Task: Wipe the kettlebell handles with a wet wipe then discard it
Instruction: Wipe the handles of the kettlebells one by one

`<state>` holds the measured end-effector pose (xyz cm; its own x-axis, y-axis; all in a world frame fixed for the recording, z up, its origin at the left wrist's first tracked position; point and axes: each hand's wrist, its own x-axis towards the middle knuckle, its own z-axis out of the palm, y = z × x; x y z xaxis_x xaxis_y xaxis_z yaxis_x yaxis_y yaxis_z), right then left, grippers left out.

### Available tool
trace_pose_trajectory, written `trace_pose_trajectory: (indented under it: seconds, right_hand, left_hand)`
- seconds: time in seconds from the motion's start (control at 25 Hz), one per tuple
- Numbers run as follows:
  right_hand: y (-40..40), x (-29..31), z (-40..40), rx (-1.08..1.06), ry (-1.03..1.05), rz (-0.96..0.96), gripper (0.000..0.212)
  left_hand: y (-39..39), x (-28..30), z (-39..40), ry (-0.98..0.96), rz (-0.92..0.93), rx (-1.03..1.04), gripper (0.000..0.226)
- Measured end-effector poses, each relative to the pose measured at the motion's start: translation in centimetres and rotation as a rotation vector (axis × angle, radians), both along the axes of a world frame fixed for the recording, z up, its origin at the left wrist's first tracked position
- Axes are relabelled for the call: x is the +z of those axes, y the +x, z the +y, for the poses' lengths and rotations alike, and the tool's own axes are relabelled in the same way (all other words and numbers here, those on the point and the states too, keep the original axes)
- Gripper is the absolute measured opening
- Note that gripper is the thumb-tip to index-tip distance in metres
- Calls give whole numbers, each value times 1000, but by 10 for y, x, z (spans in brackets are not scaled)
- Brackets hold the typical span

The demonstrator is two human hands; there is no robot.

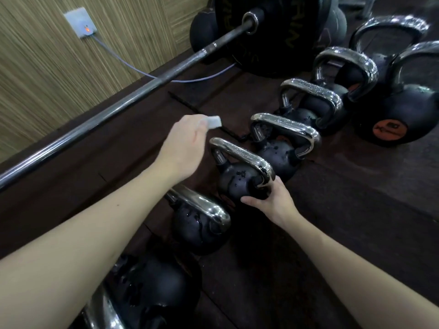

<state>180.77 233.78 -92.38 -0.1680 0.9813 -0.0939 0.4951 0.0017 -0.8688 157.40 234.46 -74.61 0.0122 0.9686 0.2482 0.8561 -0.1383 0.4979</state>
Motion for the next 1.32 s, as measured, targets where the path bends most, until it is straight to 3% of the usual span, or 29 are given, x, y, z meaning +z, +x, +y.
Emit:
trace_pose_trajectory:
  seconds: [0.08,0.16,0.32,0.4,0.56,0.68,0.76,0.92,1.04,1.16,1.24,1.32]
  right_hand:
    - [-2,-8,1,-50,28,13,68]
    - [-2,-10,0,-45,33,22,70]
    - [0,-10,-1,-72,-15,78,78]
    - [1,-9,-1,-61,-37,100,82]
    - [3,-3,-1,-43,-64,95,90]
    - [4,2,-4,-8,-61,69,64]
    - [4,8,-3,3,-52,40,53]
    - [3,15,-1,-31,-115,67,93]
    - [2,7,-3,-31,-127,104,99]
    - [1,9,-3,-38,-172,103,99]
    - [2,12,-5,-45,-161,79,86]
    - [4,14,-6,-8,-165,33,52]
  left_hand:
    - [27,-13,3,-127,191,-266,63]
    - [41,-22,7,-244,246,-353,79]
    - [38,-25,39,-256,224,-120,47]
    - [39,-27,41,-280,155,7,47]
    - [67,-24,12,-6,636,-318,36]
    - [102,-37,-10,37,790,-589,35]
    - [107,-40,-8,71,755,-619,31]
    - [60,-29,23,12,563,-337,43]
    - [24,-40,39,-127,426,-165,53]
    - [46,-28,38,-88,617,-236,39]
    - [83,-27,16,27,779,-429,20]
    - [113,-37,-10,17,852,-642,9]
